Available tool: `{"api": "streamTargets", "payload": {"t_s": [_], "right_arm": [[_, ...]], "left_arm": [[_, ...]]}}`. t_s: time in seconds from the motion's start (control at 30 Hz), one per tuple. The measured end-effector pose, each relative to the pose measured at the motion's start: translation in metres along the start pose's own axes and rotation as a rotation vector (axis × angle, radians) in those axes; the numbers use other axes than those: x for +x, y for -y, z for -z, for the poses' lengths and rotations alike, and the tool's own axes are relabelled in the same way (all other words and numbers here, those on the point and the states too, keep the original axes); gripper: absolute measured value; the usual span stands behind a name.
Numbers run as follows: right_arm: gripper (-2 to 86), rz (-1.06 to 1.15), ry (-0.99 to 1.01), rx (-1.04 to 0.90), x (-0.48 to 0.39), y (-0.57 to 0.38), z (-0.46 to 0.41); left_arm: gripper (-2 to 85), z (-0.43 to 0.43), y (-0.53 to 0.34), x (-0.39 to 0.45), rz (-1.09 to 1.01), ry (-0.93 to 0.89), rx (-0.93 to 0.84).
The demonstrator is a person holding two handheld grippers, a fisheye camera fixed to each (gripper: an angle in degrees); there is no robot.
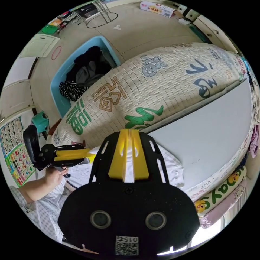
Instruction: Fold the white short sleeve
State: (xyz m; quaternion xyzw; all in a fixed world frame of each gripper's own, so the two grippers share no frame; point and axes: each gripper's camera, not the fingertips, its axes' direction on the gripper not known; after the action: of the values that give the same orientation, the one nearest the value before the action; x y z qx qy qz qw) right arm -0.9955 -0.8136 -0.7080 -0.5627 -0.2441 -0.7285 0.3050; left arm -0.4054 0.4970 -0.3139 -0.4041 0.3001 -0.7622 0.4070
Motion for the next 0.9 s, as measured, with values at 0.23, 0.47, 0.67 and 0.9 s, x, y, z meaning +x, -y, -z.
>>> {"api": "streamTargets", "payload": {"t_s": [0.23,0.47,0.67,0.9], "right_arm": [[-0.8,-0.034,0.215,0.388,0.049,-0.174,0.135],[4.7,-0.357,0.275,0.208,0.113,-0.321,0.112],[9.3,-0.258,0.292,0.31,0.101,-0.326,0.161],[9.4,-0.163,0.212,0.17,0.078,-0.286,0.17]], "left_arm": [[1.0,0.047,-0.039,0.077,-0.338,0.076,0.101],[8.4,0.023,-0.057,0.048,-0.217,-0.05,-0.169],[9.2,0.048,-0.033,0.04,-0.22,0.036,-0.097],[9.7,0.023,-0.028,0.064,-0.304,0.181,-0.162]]}}
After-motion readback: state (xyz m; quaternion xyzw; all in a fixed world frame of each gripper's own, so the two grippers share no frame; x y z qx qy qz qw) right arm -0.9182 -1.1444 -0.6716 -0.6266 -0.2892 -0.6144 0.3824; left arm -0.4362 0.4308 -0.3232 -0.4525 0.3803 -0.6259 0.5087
